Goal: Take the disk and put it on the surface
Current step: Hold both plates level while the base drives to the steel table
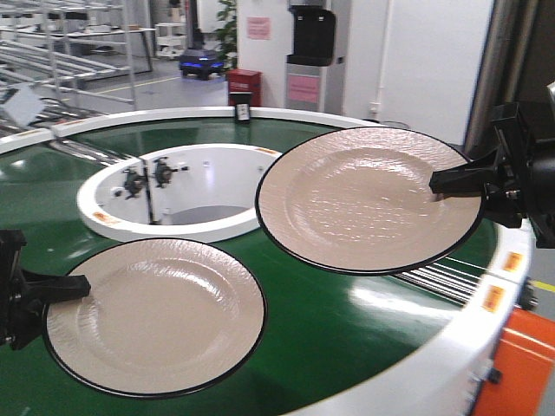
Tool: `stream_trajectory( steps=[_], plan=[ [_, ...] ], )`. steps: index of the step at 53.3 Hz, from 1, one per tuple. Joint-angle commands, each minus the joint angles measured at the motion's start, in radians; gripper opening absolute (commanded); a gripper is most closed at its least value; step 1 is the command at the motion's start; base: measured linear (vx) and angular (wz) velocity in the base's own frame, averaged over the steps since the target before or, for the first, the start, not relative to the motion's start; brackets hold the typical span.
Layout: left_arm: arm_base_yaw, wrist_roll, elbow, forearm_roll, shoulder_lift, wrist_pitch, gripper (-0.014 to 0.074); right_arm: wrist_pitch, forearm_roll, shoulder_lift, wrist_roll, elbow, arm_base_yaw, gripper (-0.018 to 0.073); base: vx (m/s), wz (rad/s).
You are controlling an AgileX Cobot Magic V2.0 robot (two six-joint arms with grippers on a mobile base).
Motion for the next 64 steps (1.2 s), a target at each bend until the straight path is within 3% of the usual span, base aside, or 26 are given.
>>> stream_trajectory(
  steps=[1, 64],
  plan=[
    [-0.002, -0.018, -0.033, -0.133, -0.039, 0.048, -0.0001, -0.038, 0.135, -0.048, 0.002, -0.041, -0.004, -0.0005, -0.15, -0.42],
    [-0.002, -0.018, -0.033, -0.133, -0.039, 0.048, -0.0001, -0.038, 0.135, -0.049, 0.002, -0.041, -0.004, -0.0005, -0.02, -0.51]
  ],
)
